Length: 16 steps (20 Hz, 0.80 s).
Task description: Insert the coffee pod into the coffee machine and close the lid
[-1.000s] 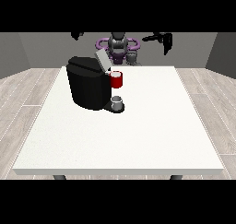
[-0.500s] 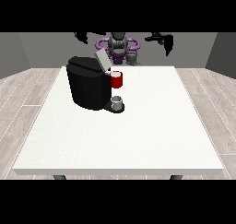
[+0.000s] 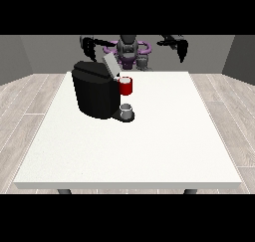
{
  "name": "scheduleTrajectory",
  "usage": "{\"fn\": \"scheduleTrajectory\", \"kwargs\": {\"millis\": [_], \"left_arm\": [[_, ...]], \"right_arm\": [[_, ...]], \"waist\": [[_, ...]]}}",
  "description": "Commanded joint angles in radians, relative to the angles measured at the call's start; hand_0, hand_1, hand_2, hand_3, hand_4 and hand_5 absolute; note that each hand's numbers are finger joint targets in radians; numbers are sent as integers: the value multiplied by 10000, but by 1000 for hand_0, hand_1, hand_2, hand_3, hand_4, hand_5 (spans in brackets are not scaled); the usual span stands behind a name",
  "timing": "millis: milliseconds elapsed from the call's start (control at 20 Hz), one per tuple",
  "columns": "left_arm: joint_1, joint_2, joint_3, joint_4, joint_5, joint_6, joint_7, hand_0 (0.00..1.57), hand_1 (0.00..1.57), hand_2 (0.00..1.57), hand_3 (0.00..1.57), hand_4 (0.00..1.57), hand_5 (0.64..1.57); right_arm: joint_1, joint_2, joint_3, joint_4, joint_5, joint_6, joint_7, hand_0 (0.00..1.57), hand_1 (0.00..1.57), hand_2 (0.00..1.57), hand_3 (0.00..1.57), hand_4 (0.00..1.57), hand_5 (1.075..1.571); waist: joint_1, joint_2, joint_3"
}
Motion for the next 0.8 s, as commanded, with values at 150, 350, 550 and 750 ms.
{"fn": "scheduleTrajectory", "kwargs": {"millis": [150,350,550,750], "left_arm": [[399,422,-79,-887,268,214,-153,0,0,0,0,0,1571],[1098,445,-288,-1548,407,299,206,0,0,0,0,0,1571],[979,430,-541,-2107,356,686,583,0,0,0,0,0,1571],[1146,463,-638,-2430,499,767,664,0,0,0,0,0,1571]], "right_arm": [[-1402,207,157,545,219,-104,193,0,0,0,0,0,1571],[-1423,116,178,1119,362,150,-46,0,0,0,0,0,1571],[-1847,140,170,1483,536,202,-379,0,0,0,0,0,1571],[-2230,-71,-147,1990,486,317,-536,0,0,0,0,0,1571]], "waist": [[-462,993,-5],[-464,871,-4],[-518,1043,-3],[-437,1365,-3]]}}
